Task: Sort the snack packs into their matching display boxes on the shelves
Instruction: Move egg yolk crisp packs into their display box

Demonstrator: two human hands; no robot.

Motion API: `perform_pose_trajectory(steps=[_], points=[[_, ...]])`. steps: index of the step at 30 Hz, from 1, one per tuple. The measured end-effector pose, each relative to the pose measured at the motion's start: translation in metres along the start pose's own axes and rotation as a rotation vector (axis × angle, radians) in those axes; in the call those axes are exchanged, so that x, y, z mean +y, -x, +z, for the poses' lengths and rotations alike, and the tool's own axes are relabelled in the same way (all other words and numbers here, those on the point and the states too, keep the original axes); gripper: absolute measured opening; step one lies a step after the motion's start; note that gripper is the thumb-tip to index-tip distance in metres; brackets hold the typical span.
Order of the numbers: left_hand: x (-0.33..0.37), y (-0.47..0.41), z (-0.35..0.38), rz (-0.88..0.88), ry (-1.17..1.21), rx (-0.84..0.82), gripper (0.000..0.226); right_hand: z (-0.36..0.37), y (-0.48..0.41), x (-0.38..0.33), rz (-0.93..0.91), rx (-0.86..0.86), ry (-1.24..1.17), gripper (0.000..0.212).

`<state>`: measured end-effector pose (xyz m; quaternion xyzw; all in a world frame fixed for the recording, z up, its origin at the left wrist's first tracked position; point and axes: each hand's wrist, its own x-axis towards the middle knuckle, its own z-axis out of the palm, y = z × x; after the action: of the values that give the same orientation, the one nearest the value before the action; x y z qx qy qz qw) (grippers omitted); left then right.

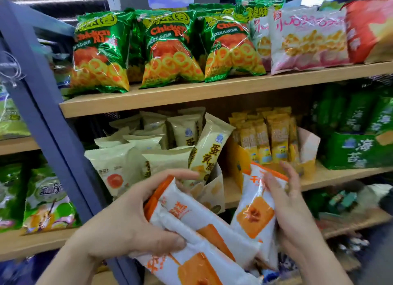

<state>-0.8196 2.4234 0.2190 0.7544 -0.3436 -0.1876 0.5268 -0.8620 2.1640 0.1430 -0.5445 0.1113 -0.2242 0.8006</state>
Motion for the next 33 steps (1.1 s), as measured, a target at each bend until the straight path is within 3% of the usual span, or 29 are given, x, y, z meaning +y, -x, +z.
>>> perform_pose_trajectory(steps=[4,9,12,14,16,18,19,21,23,24,28,31,33], points=[[-0.005,-0.016,0.020,-0.121,0.026,-0.124,0.074,-0.010,0.012,0.012,0.144,-0.133,0.069,0.051],[-0.017,-0.032,0.043,-0.210,0.100,-0.172,0.058,-0.028,0.023,0.013,0.240,-0.377,0.092,0.074],[-0.025,-0.040,0.059,-0.251,0.166,-0.163,0.059,-0.034,0.026,0.022,0.200,-0.335,0.016,0.057],[-0.029,-0.046,0.068,-0.290,0.192,-0.170,0.060,-0.032,0.035,0.019,0.205,-0.500,0.038,0.047],[-0.035,-0.054,0.079,-0.322,0.187,-0.188,0.057,-0.037,0.035,0.027,0.205,-0.522,0.032,0.086],[-0.044,-0.064,0.090,-0.368,0.147,-0.184,0.058,-0.048,0.037,0.027,0.275,-0.606,0.109,0.068],[-0.048,-0.069,0.095,-0.404,0.128,-0.170,0.059,-0.054,0.036,0.031,0.339,-0.613,0.117,0.070],[-0.054,-0.079,0.105,-0.466,0.121,-0.127,0.057,-0.078,0.039,0.045,0.427,-0.630,0.016,0.098],[-0.059,-0.089,0.116,-0.497,0.159,-0.036,0.051,-0.089,0.041,0.055,0.452,-0.577,-0.078,0.113],[-0.063,-0.094,0.123,-0.505,0.190,0.046,0.047,-0.088,0.038,0.061,0.470,-0.509,-0.111,0.109],[-0.076,-0.100,0.155,-0.540,0.393,0.310,0.067,-0.095,0.029,0.068,0.461,-0.288,-0.155,0.068],[-0.076,-0.090,0.176,-0.543,0.531,0.228,0.052,-0.107,0.022,0.066,0.433,-0.242,-0.178,0.072],[-0.075,-0.084,0.185,-0.536,0.592,0.158,0.063,-0.115,0.017,0.066,0.421,-0.228,-0.182,0.074]])
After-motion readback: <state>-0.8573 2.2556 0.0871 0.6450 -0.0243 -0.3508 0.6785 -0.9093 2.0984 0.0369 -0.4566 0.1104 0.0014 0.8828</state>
